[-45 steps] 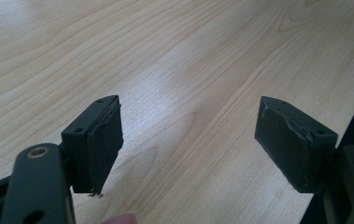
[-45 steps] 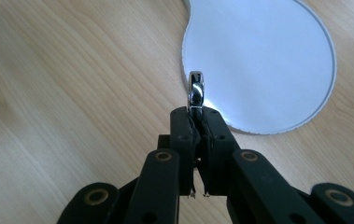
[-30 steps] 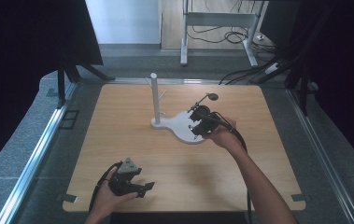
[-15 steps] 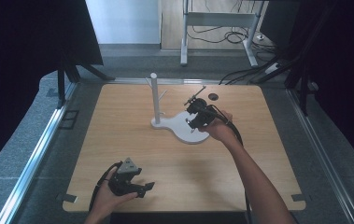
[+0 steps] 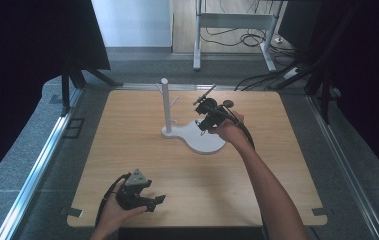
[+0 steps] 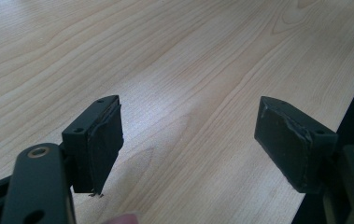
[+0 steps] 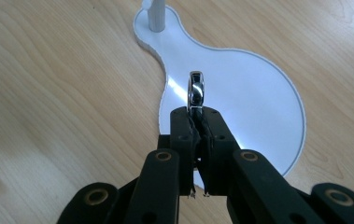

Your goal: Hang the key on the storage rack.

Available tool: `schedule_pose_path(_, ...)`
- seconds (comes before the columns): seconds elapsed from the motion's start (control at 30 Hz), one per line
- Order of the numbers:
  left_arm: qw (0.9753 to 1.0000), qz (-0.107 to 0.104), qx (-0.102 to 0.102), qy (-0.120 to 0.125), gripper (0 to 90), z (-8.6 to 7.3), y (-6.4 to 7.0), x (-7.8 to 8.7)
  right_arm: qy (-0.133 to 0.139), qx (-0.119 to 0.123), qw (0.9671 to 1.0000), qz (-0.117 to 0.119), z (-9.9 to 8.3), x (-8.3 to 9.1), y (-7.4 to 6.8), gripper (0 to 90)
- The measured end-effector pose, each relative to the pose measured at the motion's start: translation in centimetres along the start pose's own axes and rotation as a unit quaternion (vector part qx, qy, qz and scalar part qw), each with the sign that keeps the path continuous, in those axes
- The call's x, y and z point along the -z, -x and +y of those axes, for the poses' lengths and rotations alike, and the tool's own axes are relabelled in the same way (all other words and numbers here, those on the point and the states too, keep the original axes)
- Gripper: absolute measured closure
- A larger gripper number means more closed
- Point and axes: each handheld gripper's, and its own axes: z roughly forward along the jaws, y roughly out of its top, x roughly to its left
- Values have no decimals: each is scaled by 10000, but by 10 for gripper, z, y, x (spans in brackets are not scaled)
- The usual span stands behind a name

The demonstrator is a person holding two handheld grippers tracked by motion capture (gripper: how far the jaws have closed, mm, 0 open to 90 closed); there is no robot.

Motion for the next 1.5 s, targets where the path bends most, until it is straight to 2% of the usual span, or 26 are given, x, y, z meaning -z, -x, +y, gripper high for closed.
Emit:
schedule_pose_path(0.83, 10000, -96, 6, 23, 240, 0, -1, 1, -13, -50, 10000, -18, 40, -15, 4, 850)
schedule_pose_path(1.2, 9999, -118, 26, 31, 240, 0, -2, 2, -40, -87, 9999, -52, 52, -19, 7, 850)
schedule_pose_path(1.5, 9999, -147, -13, -7, 241, 0, 0, 0, -64, -171, 9998, -76, 57, -21, 15, 850)
